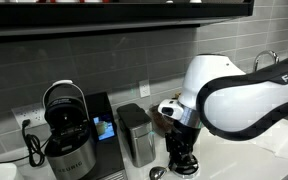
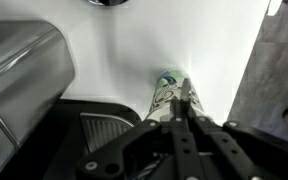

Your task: Use the spoon to put some contents of the jar in the cup

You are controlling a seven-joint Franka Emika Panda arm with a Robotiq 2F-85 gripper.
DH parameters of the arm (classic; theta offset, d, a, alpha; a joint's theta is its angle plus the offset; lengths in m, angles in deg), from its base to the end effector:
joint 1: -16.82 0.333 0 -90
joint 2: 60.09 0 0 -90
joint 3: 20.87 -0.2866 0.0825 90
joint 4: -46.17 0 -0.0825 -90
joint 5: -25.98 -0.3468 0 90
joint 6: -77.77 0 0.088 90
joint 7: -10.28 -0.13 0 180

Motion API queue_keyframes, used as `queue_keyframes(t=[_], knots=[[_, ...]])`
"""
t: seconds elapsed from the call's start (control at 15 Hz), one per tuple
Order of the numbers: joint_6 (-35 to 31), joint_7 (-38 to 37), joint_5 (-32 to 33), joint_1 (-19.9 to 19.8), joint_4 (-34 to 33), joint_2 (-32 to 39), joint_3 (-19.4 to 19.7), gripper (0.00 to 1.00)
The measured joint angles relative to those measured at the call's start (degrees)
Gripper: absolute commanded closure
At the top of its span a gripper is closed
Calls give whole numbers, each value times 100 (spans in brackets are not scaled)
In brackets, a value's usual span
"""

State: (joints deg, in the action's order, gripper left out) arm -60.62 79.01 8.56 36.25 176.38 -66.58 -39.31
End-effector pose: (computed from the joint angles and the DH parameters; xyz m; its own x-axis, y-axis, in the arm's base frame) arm 0.3923 0.3146 0.3973 -0.1054 0.9537 0.2816 0.9885 0.0696 0.1341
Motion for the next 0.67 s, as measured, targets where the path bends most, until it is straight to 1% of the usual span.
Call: queue_keyframes(t=[0.4,0.67], knots=[[-179,0,78,93,98,-90,3,99],[-191,3,-97,131,68,-116,28,99]])
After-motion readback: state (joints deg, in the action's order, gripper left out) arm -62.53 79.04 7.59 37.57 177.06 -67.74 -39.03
